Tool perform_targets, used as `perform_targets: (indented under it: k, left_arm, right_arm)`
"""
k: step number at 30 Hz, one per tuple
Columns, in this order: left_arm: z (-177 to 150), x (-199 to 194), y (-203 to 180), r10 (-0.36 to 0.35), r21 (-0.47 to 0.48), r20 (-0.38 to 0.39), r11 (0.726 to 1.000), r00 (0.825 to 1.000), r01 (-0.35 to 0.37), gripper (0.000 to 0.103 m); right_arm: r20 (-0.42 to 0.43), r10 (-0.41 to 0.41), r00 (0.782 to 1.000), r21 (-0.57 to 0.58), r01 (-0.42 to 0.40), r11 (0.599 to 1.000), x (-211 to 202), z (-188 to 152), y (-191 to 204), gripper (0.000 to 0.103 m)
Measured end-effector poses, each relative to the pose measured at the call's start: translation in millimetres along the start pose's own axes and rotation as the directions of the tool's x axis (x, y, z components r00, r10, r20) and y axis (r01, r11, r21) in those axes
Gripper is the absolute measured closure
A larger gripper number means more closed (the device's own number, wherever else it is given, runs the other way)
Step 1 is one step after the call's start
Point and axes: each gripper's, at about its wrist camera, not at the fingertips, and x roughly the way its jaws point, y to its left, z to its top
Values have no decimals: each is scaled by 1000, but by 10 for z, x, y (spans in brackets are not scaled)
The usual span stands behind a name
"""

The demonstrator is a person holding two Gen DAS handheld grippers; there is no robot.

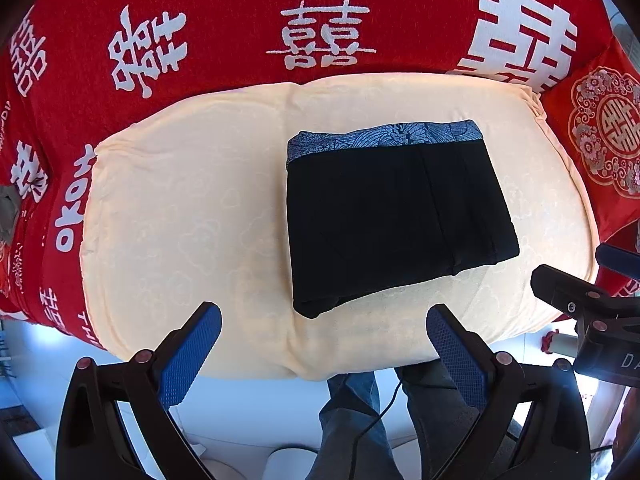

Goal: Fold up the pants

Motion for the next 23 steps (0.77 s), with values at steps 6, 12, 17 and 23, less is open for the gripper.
perform_targets:
  k: [6, 12, 17, 23]
  left_arm:
    - [8, 27, 35, -3, 3, -5, 1000, 1000, 3, 0]
    - [18, 32, 28, -7, 13, -4, 1000, 1000, 7, 0]
    - [24, 35, 42, -15, 4, 8, 1000, 1000, 15, 0]
    - [19, 41, 59, -43, 3, 7, 999, 999, 43, 0]
  right_arm:
    - [2, -2, 1000, 0, 2, 1000, 16, 0, 17, 0]
    - [1, -5, 1000, 6, 5, 1000, 12, 18, 4, 0]
    - [-4, -14, 1000, 11, 14, 1000, 26, 13, -14, 0]
    - [-7, -18, 1000, 12, 18, 1000, 45, 29, -17, 0]
